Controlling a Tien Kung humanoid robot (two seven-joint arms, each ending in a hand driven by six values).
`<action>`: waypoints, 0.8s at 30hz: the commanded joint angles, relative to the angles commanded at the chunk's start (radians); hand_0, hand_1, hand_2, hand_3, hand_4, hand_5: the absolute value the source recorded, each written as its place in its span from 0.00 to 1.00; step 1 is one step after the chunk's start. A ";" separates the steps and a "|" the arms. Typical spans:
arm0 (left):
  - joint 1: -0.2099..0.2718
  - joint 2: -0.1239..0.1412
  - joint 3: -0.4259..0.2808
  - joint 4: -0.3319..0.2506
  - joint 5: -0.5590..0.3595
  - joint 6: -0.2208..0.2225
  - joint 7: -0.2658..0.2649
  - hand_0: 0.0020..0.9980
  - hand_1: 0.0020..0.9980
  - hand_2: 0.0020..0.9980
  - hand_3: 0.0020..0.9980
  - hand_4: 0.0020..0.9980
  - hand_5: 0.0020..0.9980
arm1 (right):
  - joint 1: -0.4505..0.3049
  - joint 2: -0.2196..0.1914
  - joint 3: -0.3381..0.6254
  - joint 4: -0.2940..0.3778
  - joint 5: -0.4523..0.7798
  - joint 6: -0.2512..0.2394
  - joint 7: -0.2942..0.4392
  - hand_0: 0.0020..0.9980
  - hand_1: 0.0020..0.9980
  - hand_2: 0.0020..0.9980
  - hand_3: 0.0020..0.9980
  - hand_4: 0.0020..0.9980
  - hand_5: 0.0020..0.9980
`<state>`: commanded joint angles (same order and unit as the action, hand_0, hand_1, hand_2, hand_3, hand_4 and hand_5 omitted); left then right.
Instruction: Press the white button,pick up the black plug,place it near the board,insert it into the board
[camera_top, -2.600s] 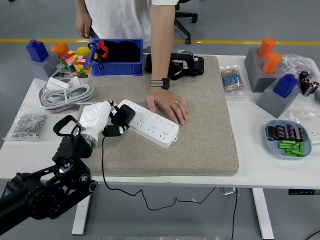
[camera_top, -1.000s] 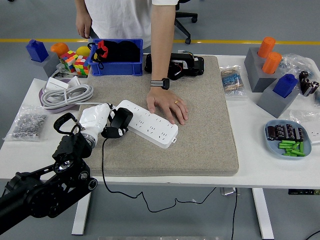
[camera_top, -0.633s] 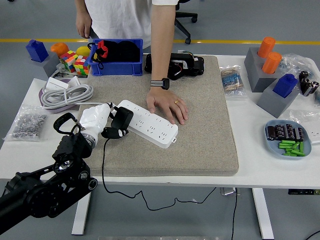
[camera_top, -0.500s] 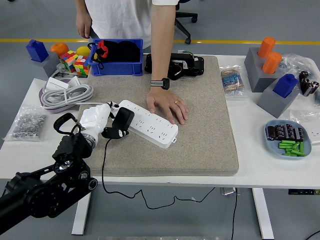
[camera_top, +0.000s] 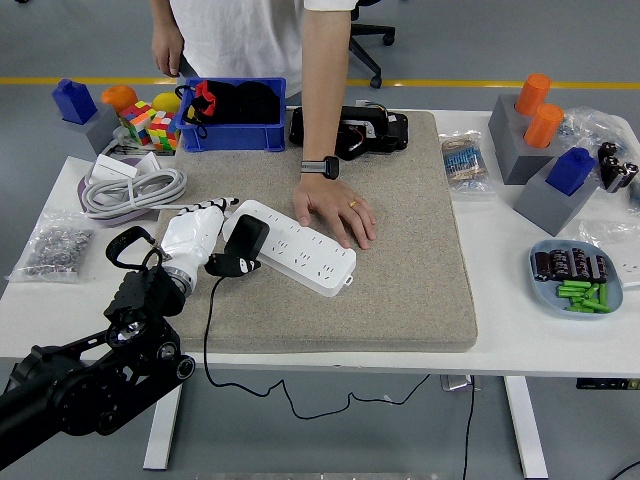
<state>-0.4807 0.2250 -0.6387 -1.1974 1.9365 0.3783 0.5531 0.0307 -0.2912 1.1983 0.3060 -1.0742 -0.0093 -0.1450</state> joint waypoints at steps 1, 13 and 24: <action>0.000 0.000 0.000 0.000 0.000 0.000 -0.001 1.00 1.00 1.00 0.99 1.00 0.35 | 0.000 0.000 0.000 0.000 0.000 0.000 0.000 0.63 0.64 0.62 0.60 0.67 0.45; 0.004 0.002 -0.013 0.000 -0.014 -0.008 -0.004 1.00 1.00 1.00 1.00 1.00 0.44 | 0.000 0.001 0.001 -0.001 0.000 0.000 0.000 0.63 0.64 0.62 0.60 0.67 0.45; 0.039 0.024 -0.045 -0.058 -0.032 0.065 -0.096 1.00 1.00 1.00 1.00 1.00 0.48 | 0.002 0.002 0.002 0.001 0.001 0.000 0.001 0.63 0.64 0.62 0.60 0.67 0.45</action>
<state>-0.4421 0.2489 -0.6837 -1.2555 1.9045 0.4430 0.4573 0.0325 -0.2890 1.2005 0.3070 -1.0732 -0.0092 -0.1440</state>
